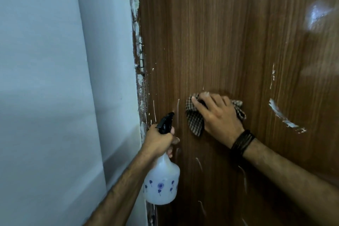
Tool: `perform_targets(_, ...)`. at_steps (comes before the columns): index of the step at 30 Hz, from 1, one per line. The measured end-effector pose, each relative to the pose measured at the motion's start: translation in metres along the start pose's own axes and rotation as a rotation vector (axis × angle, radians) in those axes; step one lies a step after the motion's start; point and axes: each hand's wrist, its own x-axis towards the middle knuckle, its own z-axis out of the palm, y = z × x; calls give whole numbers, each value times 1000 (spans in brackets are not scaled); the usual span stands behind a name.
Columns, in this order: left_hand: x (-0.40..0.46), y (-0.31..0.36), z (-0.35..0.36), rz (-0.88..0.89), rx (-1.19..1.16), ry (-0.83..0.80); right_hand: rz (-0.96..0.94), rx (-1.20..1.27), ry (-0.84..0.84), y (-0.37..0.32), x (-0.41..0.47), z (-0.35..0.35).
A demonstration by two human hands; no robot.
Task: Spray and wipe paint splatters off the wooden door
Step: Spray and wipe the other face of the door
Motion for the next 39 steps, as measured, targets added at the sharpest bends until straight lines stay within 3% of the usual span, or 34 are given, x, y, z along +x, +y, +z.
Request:
perform_targets(4,0,-1,-2,11,5,-35,-148,25,-104,-24,-30,15)
perform_targets(12,0,-1,-6,-15,31,-52,44,-17,5,-21,67,20)
perform_targets(20,-4,-20,-26,-28,8,-9,-305,20,-153,-75,-19,63)
perform_targets(29,5,-13,-41,-28,8,57,-77,-91,42,-57,85,59)
perform_targets(37,9,-20,-51,-50,-55,73,-421,-45,-208,-68,34,77)
perform_targets(39,10,-22,-53,-52,-44,68,-423,-34,-171,-65,40,77)
